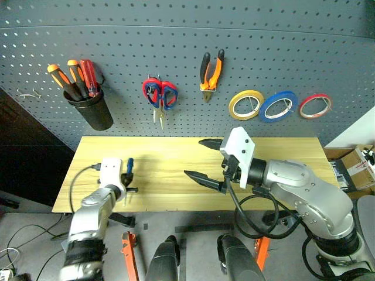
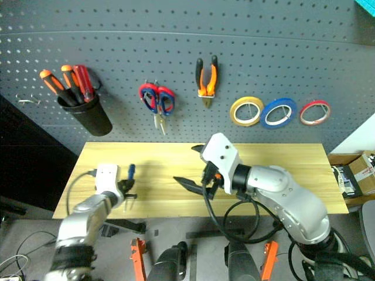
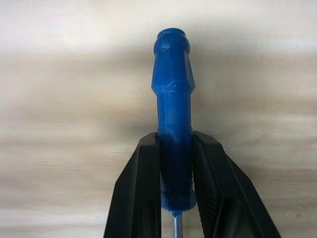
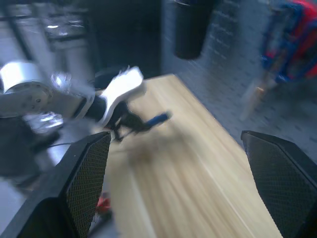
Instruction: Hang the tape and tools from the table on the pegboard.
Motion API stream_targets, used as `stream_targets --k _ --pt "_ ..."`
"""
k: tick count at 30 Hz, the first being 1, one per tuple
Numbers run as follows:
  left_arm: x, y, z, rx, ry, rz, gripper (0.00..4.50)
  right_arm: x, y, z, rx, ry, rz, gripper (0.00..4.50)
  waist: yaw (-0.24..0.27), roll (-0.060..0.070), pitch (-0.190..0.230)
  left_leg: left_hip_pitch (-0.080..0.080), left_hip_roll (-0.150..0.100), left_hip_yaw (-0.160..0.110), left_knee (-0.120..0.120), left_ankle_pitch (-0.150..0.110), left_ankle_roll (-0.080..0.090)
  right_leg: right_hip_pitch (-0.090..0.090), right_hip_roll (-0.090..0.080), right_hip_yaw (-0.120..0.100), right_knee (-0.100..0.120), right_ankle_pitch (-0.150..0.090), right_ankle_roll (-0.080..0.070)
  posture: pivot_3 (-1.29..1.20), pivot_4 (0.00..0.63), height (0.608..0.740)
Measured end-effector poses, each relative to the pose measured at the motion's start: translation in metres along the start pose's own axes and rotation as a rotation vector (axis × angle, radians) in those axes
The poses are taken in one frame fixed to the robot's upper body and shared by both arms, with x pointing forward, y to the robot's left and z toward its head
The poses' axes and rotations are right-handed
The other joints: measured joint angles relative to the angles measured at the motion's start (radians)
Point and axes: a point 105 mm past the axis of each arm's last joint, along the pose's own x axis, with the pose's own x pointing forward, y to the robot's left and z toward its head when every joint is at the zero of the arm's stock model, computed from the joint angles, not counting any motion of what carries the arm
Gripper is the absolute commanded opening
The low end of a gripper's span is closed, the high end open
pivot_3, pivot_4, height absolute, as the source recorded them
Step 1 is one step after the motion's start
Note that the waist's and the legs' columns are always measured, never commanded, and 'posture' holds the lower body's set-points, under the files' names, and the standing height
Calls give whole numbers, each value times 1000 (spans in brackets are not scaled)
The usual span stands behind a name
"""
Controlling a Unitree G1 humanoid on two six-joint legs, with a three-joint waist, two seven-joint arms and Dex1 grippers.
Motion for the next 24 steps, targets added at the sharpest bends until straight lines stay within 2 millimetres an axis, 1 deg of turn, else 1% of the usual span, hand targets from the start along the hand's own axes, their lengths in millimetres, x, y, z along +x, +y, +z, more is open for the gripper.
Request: stream_targets --k 1,2,4,6,8,9,10,13,15,16,22,24 --pt "-4 -4 22 42 -92 -18 536 -2 0 1 -7 0 10 4500 9 0 0 0 0 0 0 0 0 0 -1 0 -1 -1 -3 -51 230 740" --pt "-11 -10 53 102 -221 -35 536 -3 -2 5 -22 -9 18 4500 17 0 0 -1 0 1 0 0 0 1 -1 0 -2 -1 -3 -40 227 740" --pt "-22 -18 101 181 -413 -47 536 -5 -5 8 -40 -15 22 4500 29 0 -1 0 -1 3 0 0 0 1 -2 1 -3 -1 -3 -27 225 740" --pt "-26 -19 134 229 -529 -26 536 -7 -8 9 -47 -17 30 4500 35 -1 -1 0 -2 4 1 0 1 1 -1 1 -2 -1 -2 -20 226 740" --pt "-31 -14 166 253 -633 13 536 -8 -15 11 -53 -18 25 4500 35 -1 -1 -1 -4 4 1 1 1 1 1 0 -2 2 4 -16 227 740" --pt "-33 -12 182 255 -682 32 536 -8 -18 11 -58 -17 20 4500 35 -1 -1 -1 -4 4 1 1 1 1 1 0 -2 2 4 -18 229 740" --pt "-37 -7 205 258 -751 61 536 -8 -23 11 -62 -16 16 4500 35 -1 0 -1 -4 4 1 1 1 1 2 -1 -2 2 4 -19 230 740" --pt "-47 9 246 241 -882 143 536 -7 -31 13 -77 -15 1 4500 33 -1 -1 -1 -4 5 0 1 1 1 2 0 -2 2 4 -26 231 740" --pt "-46 21 259 204 -918 189 536 -8 -35 12 -88 -5 -9 4500 28 -1 0 -1 -4 6 0 0 1 0 2 0 -1 3 3 -30 231 740" --pt "-42 27 260 190 -914 206 536 -8 -37 11 -86 -2 -11 4500 27 -1 0 -1 -4 6 0 0 1 0 2 0 -1 3 3 -33 231 740" --pt "-15 54 238 135 -842 284 536 -6 -38 18 -112 -20 -9 4500 24 -1 0 -1 -4 5 0 0 1 0 2 0 -1 3 2 -53 236 740" --pt "-5 59 231 102 -826 300 536 -6 -39 19 -113 -25 -10 4500 24 -1 0 -1 -4 5 1 0 1 0 2 0 -1 3 2 -60 239 740"
